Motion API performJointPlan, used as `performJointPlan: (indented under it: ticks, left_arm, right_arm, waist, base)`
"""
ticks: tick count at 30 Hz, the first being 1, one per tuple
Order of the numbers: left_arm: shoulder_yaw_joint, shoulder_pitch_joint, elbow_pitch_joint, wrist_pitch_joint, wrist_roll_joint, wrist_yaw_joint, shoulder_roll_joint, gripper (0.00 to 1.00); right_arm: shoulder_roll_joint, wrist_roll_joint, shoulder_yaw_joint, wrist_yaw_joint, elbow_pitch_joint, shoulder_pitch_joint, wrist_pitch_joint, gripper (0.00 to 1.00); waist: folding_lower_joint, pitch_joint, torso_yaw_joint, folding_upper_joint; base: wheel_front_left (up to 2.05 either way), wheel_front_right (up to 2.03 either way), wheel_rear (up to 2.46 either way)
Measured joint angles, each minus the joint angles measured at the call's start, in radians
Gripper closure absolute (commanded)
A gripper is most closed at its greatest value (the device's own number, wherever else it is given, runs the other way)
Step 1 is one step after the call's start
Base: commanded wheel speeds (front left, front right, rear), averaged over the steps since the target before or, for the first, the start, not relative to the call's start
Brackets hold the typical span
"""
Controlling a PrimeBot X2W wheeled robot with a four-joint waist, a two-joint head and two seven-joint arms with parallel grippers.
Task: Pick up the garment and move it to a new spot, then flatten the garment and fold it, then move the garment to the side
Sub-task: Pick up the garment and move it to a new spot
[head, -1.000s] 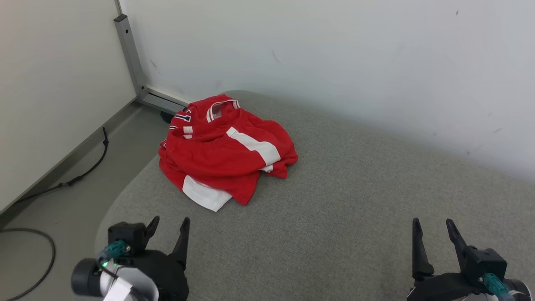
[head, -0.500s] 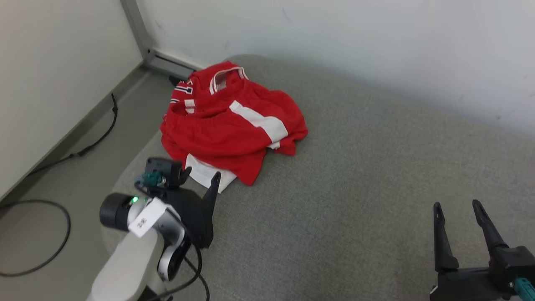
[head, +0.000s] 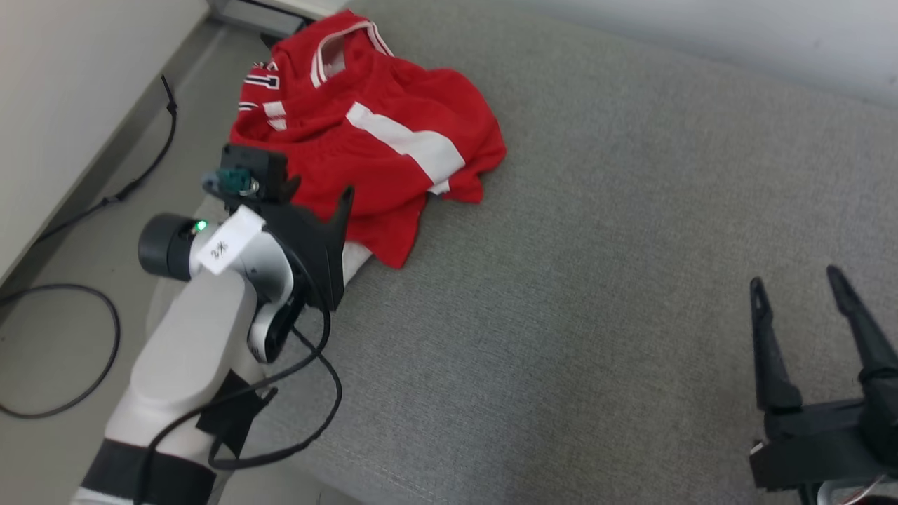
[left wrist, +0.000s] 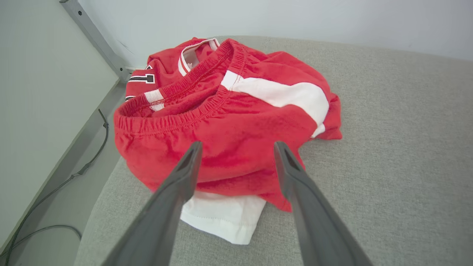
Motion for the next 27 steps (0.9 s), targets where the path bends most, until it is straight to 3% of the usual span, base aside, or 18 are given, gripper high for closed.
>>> performJointPlan:
  ticks: [6,13,23,24,25,26,27]
  left_arm:
    - [0.007,-0.095,0.059,0.007,0.002,-0.010,-0.007,0.00]
    - [0.028,-0.175,0.170,0.026,-0.007,-0.006,-0.037,0.00]
    - [0.036,-0.220,0.283,0.054,-0.008,0.016,-0.032,0.00]
    - [0.035,-0.221,0.293,0.060,-0.007,0.018,-0.028,0.36]
    - [0.035,-0.224,0.302,0.060,-0.006,0.018,-0.025,0.61]
    - [0.034,-0.229,0.308,0.060,-0.005,0.018,-0.021,1.00]
    - [0.034,-0.236,0.312,0.060,-0.005,0.018,-0.018,1.00]
  right_arm:
    - [-0.038,-0.030,-0.027,0.008,-0.107,-0.039,0.066,0.00]
    - [-0.055,-0.030,-0.048,0.009,-0.131,-0.077,0.111,0.00]
    - [-0.045,-0.030,-0.006,0.017,-0.146,-0.122,0.149,0.00]
    - [-0.042,-0.030,-0.001,0.018,-0.147,-0.125,0.153,0.00]
    - [-0.039,-0.030,0.004,0.019,-0.147,-0.128,0.158,0.00]
    - [-0.038,-0.030,0.007,0.019,-0.148,-0.131,0.158,0.00]
    - [-0.037,-0.030,0.008,0.019,-0.151,-0.131,0.163,0.00]
  waist:
    - [0.0000,0.102,-0.027,0.0000]
    - [0.0002,0.190,-0.048,0.0001]
    - [-0.0001,0.225,-0.070,0.0000]
    - [-0.0002,0.225,-0.074,0.0000]
    - [-0.0002,0.224,-0.078,0.0000]
    - [-0.0002,0.224,-0.082,0.0000]
    - [-0.0002,0.224,-0.086,0.0000]
  base:
    - [0.00,0.00,0.00]
    - [0.00,0.00,0.00]
    - [0.00,0.00,0.00]
    - [0.00,0.00,0.00]
    - [0.00,0.00,0.00]
    - [0.00,0.00,0.00]
    - [0.00,0.00,0.00]
